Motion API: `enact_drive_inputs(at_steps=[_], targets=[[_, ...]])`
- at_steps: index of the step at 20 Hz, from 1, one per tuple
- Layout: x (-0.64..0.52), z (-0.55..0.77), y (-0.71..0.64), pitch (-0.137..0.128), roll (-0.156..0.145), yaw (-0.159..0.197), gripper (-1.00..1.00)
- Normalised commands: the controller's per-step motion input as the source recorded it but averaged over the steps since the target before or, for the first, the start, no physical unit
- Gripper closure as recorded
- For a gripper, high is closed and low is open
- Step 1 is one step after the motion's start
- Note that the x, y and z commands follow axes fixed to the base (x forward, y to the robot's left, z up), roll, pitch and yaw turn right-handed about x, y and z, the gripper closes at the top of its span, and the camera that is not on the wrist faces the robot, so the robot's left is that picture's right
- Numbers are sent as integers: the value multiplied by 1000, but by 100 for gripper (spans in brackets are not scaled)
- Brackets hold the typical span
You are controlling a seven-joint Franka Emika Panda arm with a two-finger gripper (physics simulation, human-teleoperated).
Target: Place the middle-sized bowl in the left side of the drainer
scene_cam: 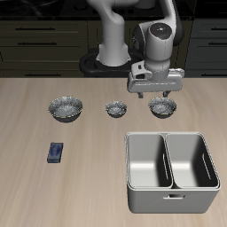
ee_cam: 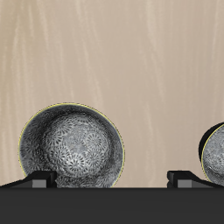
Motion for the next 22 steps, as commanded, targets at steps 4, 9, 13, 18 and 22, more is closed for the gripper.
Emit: enact_drive_inputs(at_steps=[4, 9, 13, 18, 22], targets=[[-26, -170, -17, 19, 1, -8, -100], [-31, -111, -10, 10, 5, -2, -100], [3, -147, -20, 19, -4, -3, -100], [4, -214, -34, 33, -2, -10, -100], [-22, -197, 30, 28, 12, 7, -100]])
